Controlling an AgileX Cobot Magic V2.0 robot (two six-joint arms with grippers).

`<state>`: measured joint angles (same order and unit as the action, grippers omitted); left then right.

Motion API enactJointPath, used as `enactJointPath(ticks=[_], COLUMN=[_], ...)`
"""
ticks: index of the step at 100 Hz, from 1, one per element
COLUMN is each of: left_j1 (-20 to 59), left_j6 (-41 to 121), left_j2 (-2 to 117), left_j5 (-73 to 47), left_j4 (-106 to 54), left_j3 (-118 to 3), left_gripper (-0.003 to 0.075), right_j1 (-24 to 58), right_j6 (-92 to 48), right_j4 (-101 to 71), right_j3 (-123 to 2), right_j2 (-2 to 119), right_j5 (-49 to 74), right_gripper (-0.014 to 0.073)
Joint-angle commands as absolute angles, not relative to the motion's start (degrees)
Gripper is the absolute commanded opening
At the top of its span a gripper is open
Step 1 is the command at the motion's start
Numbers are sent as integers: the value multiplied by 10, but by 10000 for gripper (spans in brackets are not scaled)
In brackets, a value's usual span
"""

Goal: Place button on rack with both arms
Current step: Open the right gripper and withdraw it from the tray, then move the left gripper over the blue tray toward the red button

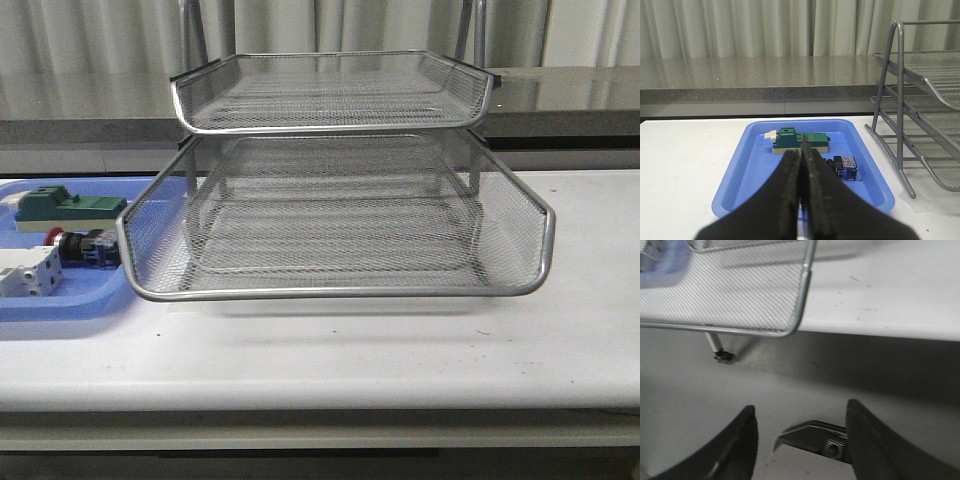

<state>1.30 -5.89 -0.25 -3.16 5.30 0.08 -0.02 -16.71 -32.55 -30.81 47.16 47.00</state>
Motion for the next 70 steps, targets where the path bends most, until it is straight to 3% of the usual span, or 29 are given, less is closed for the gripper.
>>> enactJointPath(ticks=[1, 22, 44, 58, 70], left_j1=[13, 13, 13, 13, 13], left_j6=[-62, -62, -62, -62, -62], left_j2=[-21, -21, -21, -21, -21], left_j5=[14, 14, 14, 14, 14], left_j4=[51, 51, 51, 51, 51], left_j3=[26, 26, 26, 26, 26], left_gripper=[-20, -20, -20, -20, -20], right_j1=[-3, -3, -3, -3, -3], right_j6=[-91, -18, -14, -14, -14], right_j4=[-220, -81, -54, -40, -38], right_j3=[-357, -397, -399, -399, -399], right_j2=[441, 363, 279, 246, 233], right_j5=[504, 569, 594, 608, 610], right_gripper=[410, 410, 388, 243, 69])
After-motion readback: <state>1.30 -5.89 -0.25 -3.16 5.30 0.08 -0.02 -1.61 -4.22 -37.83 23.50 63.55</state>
